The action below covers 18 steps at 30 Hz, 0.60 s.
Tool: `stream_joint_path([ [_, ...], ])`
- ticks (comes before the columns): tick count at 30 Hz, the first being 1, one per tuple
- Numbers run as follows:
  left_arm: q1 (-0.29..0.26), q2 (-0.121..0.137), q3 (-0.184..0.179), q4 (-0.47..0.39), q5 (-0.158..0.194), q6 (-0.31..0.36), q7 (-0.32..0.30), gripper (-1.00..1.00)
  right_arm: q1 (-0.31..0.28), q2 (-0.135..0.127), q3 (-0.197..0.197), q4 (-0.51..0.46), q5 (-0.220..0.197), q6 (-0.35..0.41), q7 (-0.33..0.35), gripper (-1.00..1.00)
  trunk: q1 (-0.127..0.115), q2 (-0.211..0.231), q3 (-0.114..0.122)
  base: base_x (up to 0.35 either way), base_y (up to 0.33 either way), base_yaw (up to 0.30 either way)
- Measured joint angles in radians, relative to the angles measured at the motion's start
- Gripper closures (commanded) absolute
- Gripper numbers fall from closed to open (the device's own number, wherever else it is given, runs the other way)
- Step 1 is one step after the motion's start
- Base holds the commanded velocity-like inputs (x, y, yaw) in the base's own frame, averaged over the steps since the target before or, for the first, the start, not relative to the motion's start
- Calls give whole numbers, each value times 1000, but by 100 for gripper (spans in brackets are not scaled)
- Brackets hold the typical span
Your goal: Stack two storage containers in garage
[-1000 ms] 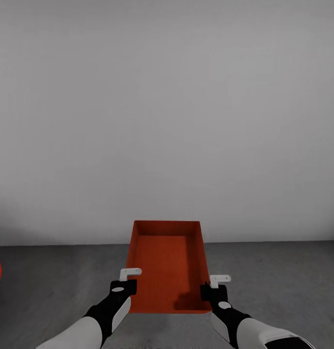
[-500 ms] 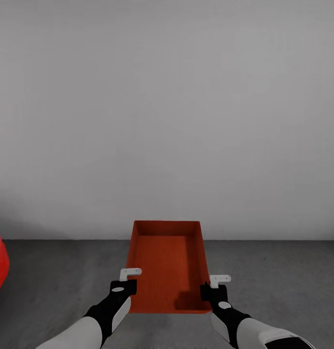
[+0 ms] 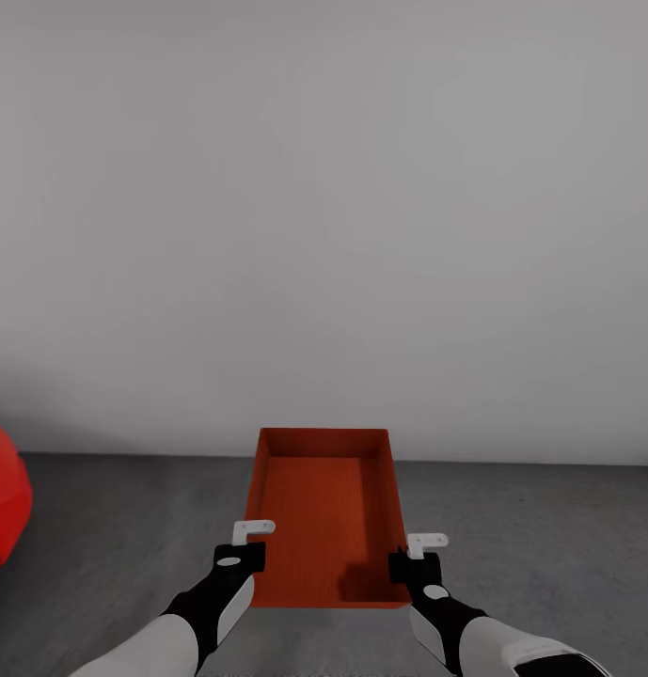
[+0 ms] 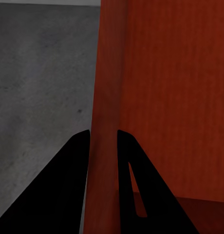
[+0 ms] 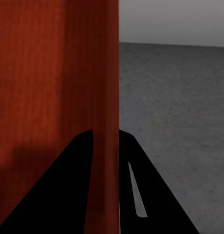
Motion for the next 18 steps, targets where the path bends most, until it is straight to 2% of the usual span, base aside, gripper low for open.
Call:
stream_joint_path([
  [18,0,0,0,0,0,0,0,100,0,0,0,0,0,0,0,100,0,0,-28,0,0,78],
])
